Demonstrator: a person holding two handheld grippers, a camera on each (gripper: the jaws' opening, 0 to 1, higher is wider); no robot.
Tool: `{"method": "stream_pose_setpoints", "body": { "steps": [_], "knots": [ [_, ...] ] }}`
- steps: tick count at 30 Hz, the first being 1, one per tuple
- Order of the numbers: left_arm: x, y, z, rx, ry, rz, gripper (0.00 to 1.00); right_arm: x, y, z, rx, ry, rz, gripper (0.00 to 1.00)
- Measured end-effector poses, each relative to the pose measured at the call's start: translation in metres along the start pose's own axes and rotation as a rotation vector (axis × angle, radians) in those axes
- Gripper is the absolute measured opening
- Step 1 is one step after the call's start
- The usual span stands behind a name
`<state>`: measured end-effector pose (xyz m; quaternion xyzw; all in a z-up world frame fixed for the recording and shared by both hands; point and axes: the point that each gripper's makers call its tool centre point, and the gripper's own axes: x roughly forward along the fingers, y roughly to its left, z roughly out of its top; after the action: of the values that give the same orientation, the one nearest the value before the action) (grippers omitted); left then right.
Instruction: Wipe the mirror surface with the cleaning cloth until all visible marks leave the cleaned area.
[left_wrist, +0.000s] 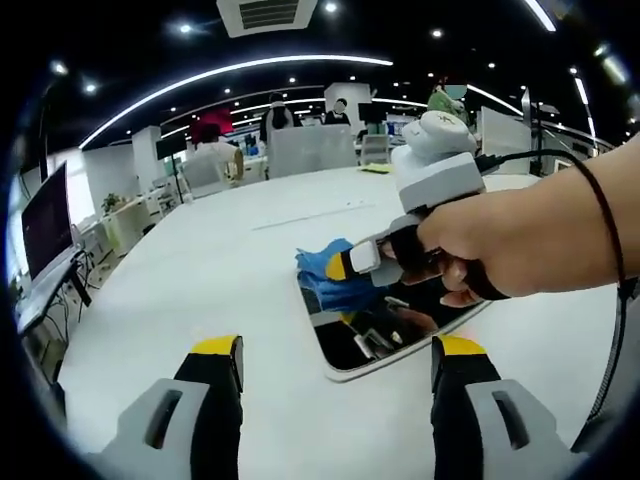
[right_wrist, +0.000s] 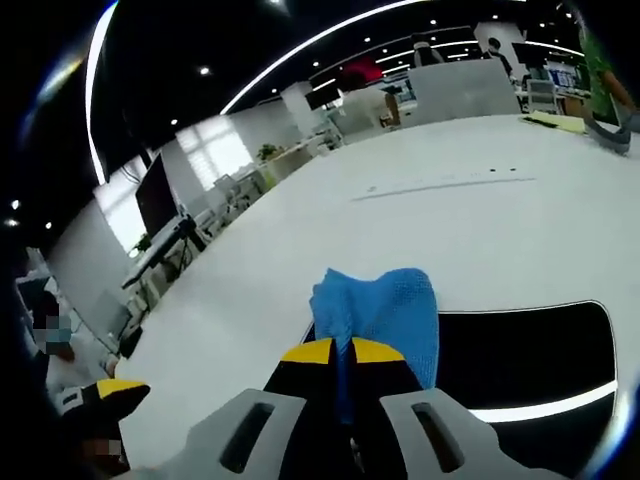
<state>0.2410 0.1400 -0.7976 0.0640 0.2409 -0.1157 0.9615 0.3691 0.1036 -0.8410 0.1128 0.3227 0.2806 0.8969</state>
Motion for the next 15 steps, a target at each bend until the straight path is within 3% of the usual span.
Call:
{"method": "stream_pose_setpoints", "body": {
  "steps": [15],
  "knots": [
    [-0.0017, -0.0002, 0.0025, 0.0, -0.008, 0.0, 0.77, -0.0014, -0.0079, 0.0017, 0.026, -0.014, -0.013, 0.01]
  ]
}}
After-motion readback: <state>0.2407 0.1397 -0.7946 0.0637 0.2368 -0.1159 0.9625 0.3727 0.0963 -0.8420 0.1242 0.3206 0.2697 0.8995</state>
